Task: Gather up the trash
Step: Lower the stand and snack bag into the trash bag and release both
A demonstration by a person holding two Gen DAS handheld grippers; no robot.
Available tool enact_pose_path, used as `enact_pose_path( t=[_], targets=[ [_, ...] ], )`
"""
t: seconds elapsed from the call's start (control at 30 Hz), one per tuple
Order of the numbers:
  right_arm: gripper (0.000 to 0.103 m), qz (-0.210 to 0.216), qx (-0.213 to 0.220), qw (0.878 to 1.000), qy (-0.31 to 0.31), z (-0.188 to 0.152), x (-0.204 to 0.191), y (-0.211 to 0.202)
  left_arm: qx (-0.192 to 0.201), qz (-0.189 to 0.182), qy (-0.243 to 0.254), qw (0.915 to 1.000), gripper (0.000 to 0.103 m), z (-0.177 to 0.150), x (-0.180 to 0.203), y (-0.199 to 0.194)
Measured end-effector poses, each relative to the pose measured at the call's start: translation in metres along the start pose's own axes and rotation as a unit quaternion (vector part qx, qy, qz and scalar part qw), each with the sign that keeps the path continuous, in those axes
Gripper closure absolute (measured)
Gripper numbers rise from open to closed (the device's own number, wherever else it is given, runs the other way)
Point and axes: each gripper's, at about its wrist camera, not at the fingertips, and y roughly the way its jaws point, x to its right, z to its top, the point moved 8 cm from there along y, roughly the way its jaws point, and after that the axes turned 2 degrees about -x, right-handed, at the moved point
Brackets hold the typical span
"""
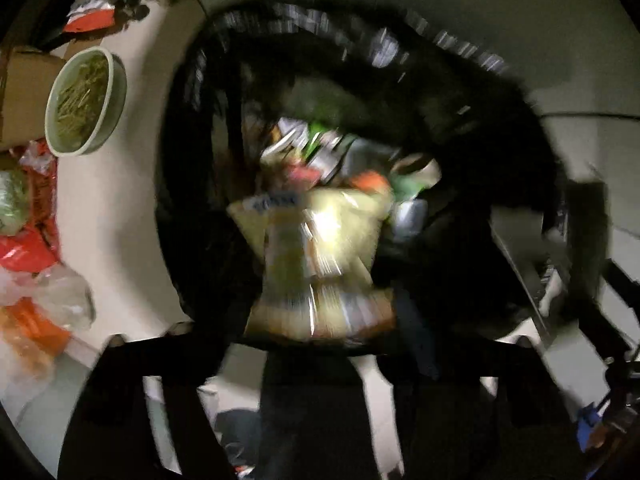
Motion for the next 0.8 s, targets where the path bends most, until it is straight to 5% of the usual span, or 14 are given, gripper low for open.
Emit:
enact_pose_path(
  t=[0.2, 0.37, 0.63, 0.8],
  targets=[
    [0.016, -0.008, -0.012, 0.999, 0.039, -0.007, 0.021, 0.008, -0.011, 0.029, 0.026, 0.9992, 0.017, -0.010, -0.001, 0.004],
    [0.016, 0.000, 0.000, 0.999, 0.040, -0.003, 0.034, -0.015, 0.020, 0.019, 0.016, 0.9995, 0.017, -0.012, 0.002, -0.031],
    [0.016, 0.046, 0.073, 0.996, 0.007, 0.012, 0.003, -0.132, 0.139, 0.024, 0.050, 0.9887, 0.017, -0.026, 0.030, -0.173],
    [0.016, 0.091, 0.139, 0.985, -0.040, 0.016, -0.030, -0.233, 0.233, 0.013, 0.063, 0.9703, 0.017, -0.046, 0.047, -0.278]
  ],
)
